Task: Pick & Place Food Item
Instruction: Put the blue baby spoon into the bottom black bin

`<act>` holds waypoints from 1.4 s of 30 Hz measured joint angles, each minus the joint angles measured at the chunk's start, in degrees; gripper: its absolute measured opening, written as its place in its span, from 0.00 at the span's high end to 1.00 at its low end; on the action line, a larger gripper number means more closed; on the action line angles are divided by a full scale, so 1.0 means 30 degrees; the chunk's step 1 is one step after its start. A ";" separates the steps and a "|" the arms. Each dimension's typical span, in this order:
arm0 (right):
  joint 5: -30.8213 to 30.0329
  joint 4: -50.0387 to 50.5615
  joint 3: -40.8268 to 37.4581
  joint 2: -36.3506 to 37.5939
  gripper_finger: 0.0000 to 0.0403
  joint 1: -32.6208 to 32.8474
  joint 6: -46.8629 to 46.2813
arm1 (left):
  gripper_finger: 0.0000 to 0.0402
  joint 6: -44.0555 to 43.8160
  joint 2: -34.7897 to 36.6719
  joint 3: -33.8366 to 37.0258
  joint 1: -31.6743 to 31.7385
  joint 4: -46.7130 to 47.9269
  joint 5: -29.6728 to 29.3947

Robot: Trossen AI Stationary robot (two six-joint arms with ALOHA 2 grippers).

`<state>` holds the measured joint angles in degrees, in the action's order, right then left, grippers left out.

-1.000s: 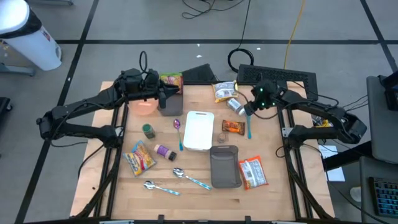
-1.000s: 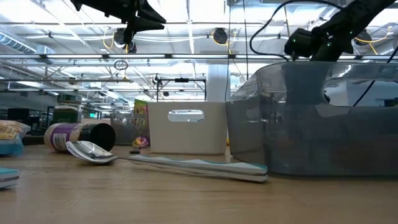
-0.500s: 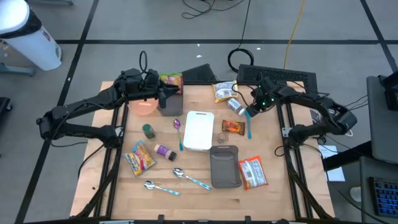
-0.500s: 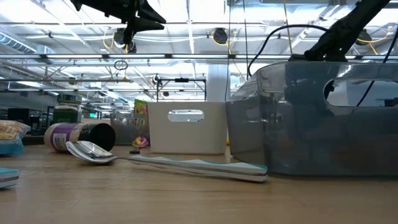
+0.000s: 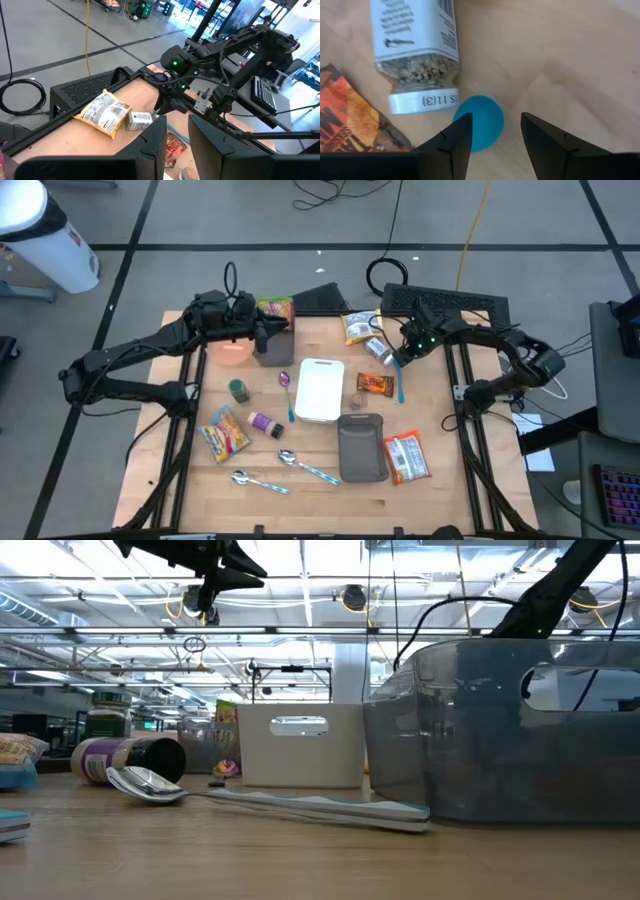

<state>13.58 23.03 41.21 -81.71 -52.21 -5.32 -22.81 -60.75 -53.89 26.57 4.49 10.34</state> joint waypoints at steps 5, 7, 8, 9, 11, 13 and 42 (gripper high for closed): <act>0.0014 -0.0030 0.0029 -0.0730 0.60 0.0021 -0.0017 | 0.79 -0.0131 0.0000 0.0000 -0.0015 0.0007 0.0046; 0.0016 -0.0119 0.0029 -0.0814 0.61 0.0015 -0.0064 | 0.79 -0.0131 0.0000 0.0000 -0.0015 0.0014 0.0046; 0.0010 -0.0168 0.0029 -0.0816 0.62 0.0015 -0.0072 | 0.79 -0.0131 0.0000 0.0000 -0.0015 0.0007 0.0053; 0.0000 -0.0227 0.0029 -0.0816 0.64 0.0015 -0.0078 | 0.79 -0.0131 0.0000 0.0000 -0.0015 0.0013 0.0046; -0.0031 -0.0364 0.0022 -0.0829 0.68 0.0015 -0.0082 | 0.79 -0.0127 0.0000 0.0000 -0.0015 0.0015 0.0050; -0.0021 -0.0557 0.0022 -0.0853 0.73 0.0015 -0.0074 | 0.79 -0.0124 0.0000 0.0000 -0.0015 0.0022 0.0050; 0.0199 -0.0476 -0.0007 0.8809 1.00 0.3129 -0.7285 | 0.79 -0.0137 -0.0155 0.0000 -0.0007 -0.0056 -0.0017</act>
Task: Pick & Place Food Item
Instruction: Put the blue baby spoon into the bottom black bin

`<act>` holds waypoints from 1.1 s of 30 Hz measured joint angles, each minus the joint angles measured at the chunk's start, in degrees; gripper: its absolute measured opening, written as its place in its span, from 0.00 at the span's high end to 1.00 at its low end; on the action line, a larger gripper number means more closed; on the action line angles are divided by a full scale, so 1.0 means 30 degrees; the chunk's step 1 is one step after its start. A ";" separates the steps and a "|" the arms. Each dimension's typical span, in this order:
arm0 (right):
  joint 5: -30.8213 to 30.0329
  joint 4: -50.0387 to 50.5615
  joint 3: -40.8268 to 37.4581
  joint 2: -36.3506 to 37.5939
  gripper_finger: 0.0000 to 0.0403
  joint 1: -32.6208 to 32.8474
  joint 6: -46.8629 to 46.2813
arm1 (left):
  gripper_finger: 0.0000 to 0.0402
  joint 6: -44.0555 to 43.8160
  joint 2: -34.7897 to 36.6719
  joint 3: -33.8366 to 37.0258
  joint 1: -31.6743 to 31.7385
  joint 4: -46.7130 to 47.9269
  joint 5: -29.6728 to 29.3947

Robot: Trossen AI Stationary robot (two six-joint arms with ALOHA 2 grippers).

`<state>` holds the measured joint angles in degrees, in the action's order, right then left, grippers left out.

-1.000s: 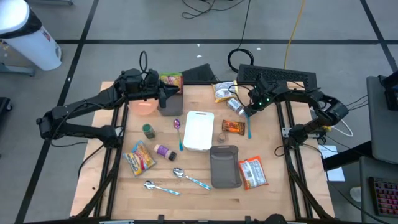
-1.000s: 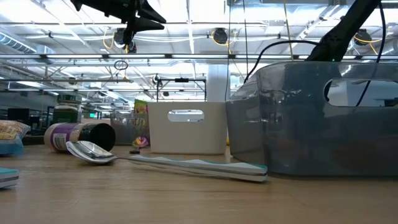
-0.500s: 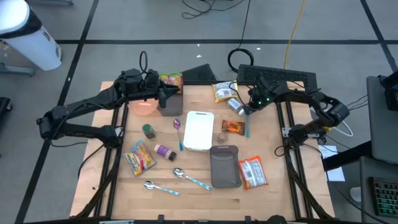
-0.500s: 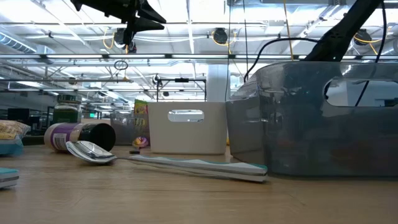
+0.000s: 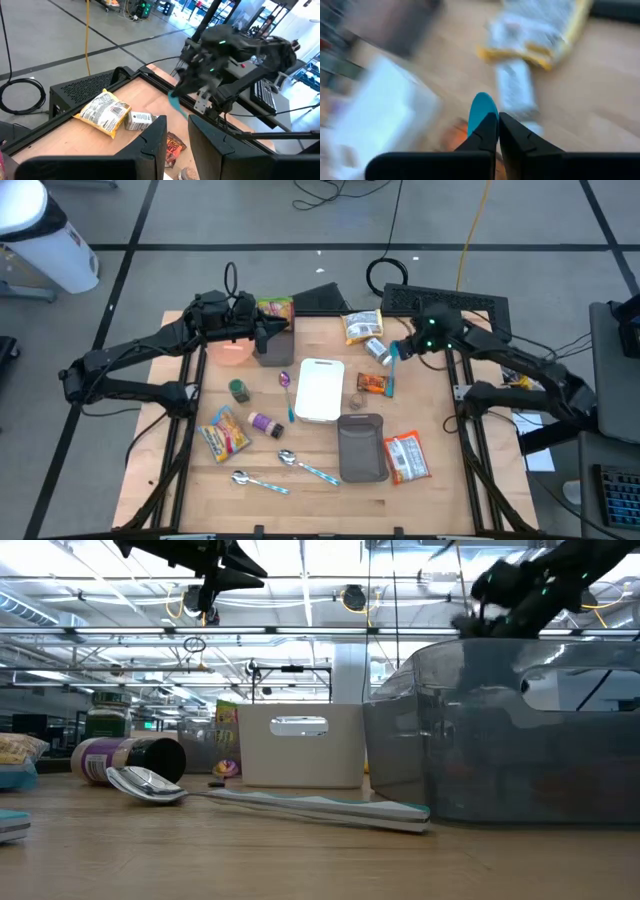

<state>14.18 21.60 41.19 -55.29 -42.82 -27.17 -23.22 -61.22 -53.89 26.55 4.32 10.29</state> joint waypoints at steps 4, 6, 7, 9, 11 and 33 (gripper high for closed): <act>0.0282 -0.3663 0.0000 0.1451 1.00 0.1553 -0.2128 | 0.79 -0.1480 -0.0978 -0.0022 0.0107 -0.0098 0.0497; 0.0282 -0.5944 0.0001 0.1557 1.00 0.2406 -0.2836 | 0.79 -0.2753 -0.1743 -0.0022 0.0167 -0.0843 0.1169; 0.0260 -0.6984 0.0007 0.1504 1.00 0.2856 -0.3082 | 0.79 -0.3534 -0.2192 -0.0022 0.0173 -0.1269 0.1676; 0.0068 -0.8973 0.0007 0.1159 1.00 0.3658 -0.3469 | 0.79 -0.4882 -0.3235 -0.0022 0.0171 -0.2377 0.2667; -0.0525 -1.0156 0.0036 0.0656 1.00 0.4430 -0.3712 | 0.79 -0.6007 -0.4212 -0.0022 0.0160 -0.3890 0.3811; 0.0088 -1.3850 0.2253 -0.4996 1.00 0.6867 -0.3676 | 0.79 -0.9926 -0.8355 -0.1071 -0.1077 -1.0165 0.5984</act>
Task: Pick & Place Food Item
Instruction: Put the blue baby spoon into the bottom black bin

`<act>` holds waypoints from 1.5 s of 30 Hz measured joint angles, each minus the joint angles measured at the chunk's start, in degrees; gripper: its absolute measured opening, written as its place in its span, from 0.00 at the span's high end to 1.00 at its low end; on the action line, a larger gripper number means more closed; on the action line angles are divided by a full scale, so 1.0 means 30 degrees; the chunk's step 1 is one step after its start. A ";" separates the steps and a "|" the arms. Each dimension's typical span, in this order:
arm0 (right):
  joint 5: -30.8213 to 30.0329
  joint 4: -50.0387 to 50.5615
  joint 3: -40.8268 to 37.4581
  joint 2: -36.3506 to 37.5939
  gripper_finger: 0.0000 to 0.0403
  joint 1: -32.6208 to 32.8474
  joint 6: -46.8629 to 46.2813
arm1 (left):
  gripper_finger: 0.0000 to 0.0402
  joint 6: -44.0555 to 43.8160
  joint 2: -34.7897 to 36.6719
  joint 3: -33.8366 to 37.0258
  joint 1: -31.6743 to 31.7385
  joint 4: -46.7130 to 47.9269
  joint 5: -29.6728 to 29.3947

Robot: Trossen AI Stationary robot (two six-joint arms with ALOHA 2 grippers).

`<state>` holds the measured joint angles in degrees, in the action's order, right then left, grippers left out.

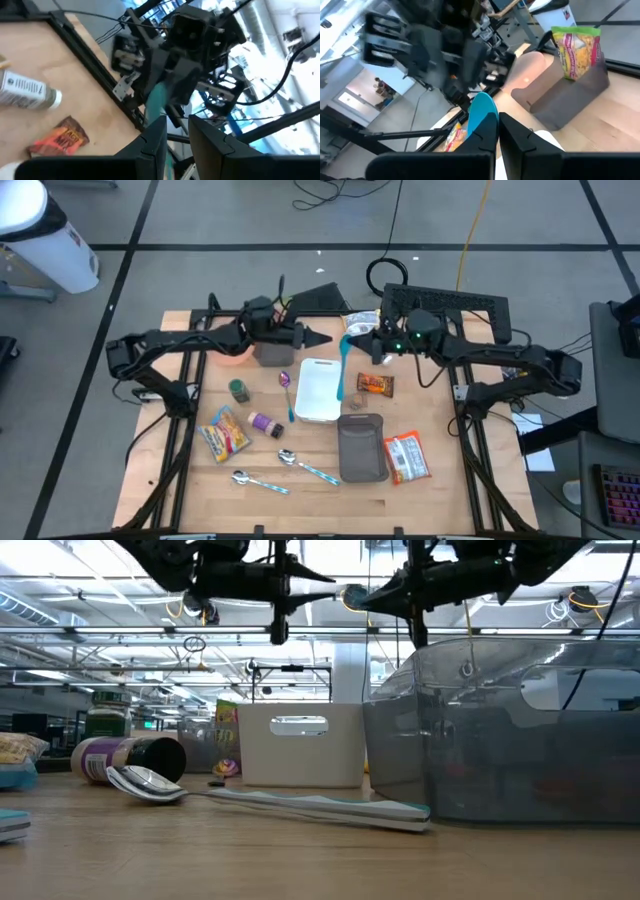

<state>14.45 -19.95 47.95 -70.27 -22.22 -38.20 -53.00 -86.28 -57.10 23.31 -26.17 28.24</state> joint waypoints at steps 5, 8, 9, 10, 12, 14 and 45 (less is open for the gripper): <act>0.0784 0.0023 0.1037 -0.1131 1.00 0.0000 0.0032 | 0.79 0.2238 -0.0022 -0.1716 -0.0186 0.3982 -0.0290; 0.0894 0.0059 0.1563 -0.1635 1.00 0.0000 0.0145 | 0.79 0.3944 0.0000 -0.2817 -0.0227 0.6546 -0.0797; 0.1056 0.0066 0.1713 -0.1735 1.00 -0.0012 0.0205 | 0.79 0.4438 -0.0001 -0.3106 -0.0256 0.7208 -0.1093; 0.1173 0.0050 0.1831 -0.1829 1.00 -0.0015 0.0286 | 0.79 0.4809 -0.0007 -0.3319 -0.0271 0.7718 -0.1296; 0.1206 -0.0003 0.2040 -0.1986 1.00 -0.0009 0.0381 | 0.79 0.5121 -0.0007 -0.3628 -0.0285 0.8158 -0.1442; 0.1206 0.0054 0.2039 -0.1991 1.00 -0.0015 0.0389 | 0.79 0.5167 -0.0003 -0.3800 -0.0300 0.8170 -0.1436; 0.1184 0.0067 0.2039 -0.1984 1.00 -0.0015 0.0320 | 0.98 0.6449 -0.0007 -0.3825 -0.0438 0.9398 -0.1644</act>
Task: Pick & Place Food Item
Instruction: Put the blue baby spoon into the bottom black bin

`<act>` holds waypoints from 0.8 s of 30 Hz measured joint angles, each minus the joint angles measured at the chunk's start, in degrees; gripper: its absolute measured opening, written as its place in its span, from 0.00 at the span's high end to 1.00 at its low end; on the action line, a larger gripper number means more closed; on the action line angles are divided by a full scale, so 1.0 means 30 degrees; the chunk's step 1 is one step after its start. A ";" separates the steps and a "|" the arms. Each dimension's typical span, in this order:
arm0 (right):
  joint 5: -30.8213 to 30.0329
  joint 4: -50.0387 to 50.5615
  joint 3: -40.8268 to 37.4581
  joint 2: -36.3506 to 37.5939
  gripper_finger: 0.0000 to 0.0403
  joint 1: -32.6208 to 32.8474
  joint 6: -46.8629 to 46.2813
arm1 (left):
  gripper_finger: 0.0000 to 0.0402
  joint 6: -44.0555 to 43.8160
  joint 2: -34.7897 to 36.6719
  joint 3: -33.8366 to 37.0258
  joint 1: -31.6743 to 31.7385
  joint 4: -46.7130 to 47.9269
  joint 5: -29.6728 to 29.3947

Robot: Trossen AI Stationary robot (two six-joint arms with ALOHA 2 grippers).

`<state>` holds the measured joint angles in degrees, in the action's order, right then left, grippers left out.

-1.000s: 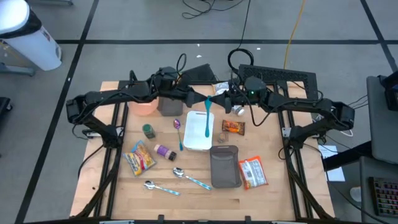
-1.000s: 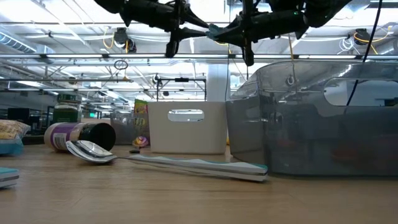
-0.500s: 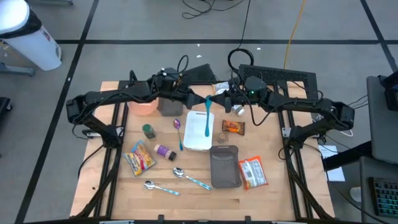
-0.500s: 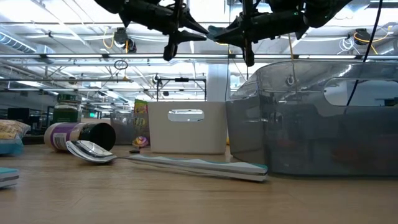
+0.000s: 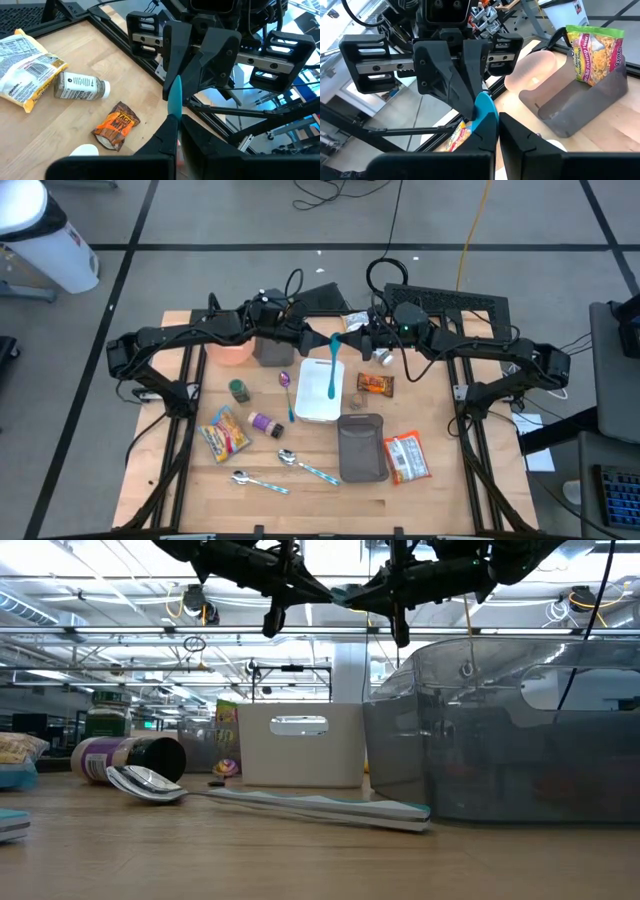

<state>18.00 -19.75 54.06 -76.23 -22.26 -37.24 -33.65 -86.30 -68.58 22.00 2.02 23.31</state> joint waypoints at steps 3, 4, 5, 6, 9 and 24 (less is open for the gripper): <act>0.0001 -0.0007 0.0000 0.0000 1.00 0.0000 0.0001 | 0.98 0.0008 0.0000 0.0007 0.0000 0.0000 0.0000; 0.0008 -0.0011 0.0000 0.0000 1.00 0.0000 0.0003 | 0.97 0.0012 0.0000 0.0007 0.0000 0.0000 0.0000; 0.0015 -0.0014 0.0000 0.0000 1.00 0.0000 0.0000 | 0.97 0.0052 0.0000 0.0007 0.0000 0.0000 0.0000; 0.0015 -0.0020 0.0000 0.0000 1.00 0.0000 0.0001 | 0.98 0.0080 0.0000 0.0007 0.0000 0.0000 0.0000; 0.0037 -0.0021 0.0000 0.0000 1.00 0.0000 -0.0004 | 0.99 0.0081 0.0000 0.0007 0.0000 0.0000 0.0000; 0.0110 -0.0173 0.0000 0.0000 1.00 0.0015 -0.0004 | 0.79 -0.0935 0.0000 0.0022 -0.0015 -0.0458 -0.0795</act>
<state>18.33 -20.27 54.06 -76.23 -22.22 -37.26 -36.46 -86.30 -68.51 21.96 0.65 20.92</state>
